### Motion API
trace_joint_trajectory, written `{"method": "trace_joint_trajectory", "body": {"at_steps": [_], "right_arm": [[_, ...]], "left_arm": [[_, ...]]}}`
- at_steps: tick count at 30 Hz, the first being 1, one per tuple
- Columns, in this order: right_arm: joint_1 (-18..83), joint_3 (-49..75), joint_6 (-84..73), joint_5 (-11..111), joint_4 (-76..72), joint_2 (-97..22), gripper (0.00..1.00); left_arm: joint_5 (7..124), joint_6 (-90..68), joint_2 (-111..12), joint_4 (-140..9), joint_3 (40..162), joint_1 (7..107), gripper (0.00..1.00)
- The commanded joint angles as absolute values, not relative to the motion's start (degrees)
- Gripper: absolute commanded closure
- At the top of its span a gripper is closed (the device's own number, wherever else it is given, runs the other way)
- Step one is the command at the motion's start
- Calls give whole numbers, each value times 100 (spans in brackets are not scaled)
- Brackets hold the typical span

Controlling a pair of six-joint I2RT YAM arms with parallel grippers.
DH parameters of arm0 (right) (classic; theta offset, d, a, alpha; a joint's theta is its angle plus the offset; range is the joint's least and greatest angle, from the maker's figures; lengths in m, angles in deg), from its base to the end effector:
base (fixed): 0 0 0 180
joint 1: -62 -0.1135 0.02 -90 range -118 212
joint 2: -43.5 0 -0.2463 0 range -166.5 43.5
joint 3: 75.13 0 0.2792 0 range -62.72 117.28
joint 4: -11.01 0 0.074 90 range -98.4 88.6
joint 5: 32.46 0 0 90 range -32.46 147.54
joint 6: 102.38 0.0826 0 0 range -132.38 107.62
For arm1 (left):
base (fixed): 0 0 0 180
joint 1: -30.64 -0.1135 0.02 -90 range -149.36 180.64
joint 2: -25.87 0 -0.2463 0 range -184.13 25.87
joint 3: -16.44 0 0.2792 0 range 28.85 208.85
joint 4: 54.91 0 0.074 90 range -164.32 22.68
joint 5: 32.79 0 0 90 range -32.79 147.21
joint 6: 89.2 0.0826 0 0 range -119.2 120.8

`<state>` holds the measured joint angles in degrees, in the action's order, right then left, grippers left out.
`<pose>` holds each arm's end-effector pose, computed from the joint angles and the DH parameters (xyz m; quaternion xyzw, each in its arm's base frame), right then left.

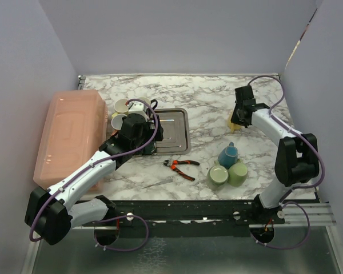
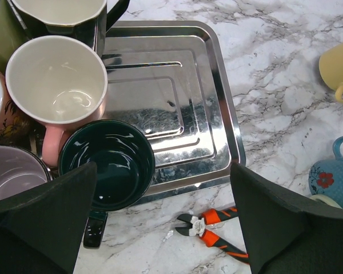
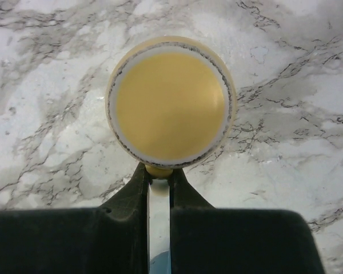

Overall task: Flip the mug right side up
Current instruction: Turn over the cup at the center of the board.

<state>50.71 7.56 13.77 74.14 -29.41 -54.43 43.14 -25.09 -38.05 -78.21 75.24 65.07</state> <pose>0.4064 0.0571 0.1576 0.1645 0.9320 -0.0369 0.3209 0.2797 -0.1674 0.2365 0.0010 0.8549 -0.1643 0.4921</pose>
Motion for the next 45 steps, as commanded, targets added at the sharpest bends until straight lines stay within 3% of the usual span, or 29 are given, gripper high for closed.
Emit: {"method": "trace_joint_trajectory", "body": {"at_steps": [1,11,14,19,27,39,45], "right_arm": [[5067,475,889,6910,-1836,-4484,99],[4658,-331,752,5145,-362,-2957,99],[4282,-428,834,4912,37,-2529,99],[3811,-638,1345,4453,818,-1885,99],[3698,-1085,2661,3517,2188,-1005,99],[3678,-1229,3637,2708,2977,-449,99],[3678,-1114,3991,2459,2661,-423,99]], "left_arm": [[4581,-2526,-3777,-7873,7705,6465,1],[5603,-2859,-3668,-7417,7893,6465,1],[6453,-3351,-3680,-7145,8048,6470,1],[7248,-4349,-3568,-5964,7869,6541,1],[7284,-5674,-3234,-4039,7339,6974,1],[6948,-5980,-3750,-2261,7514,7839,2],[7075,-6083,-4163,-1815,7810,7845,14]]}}
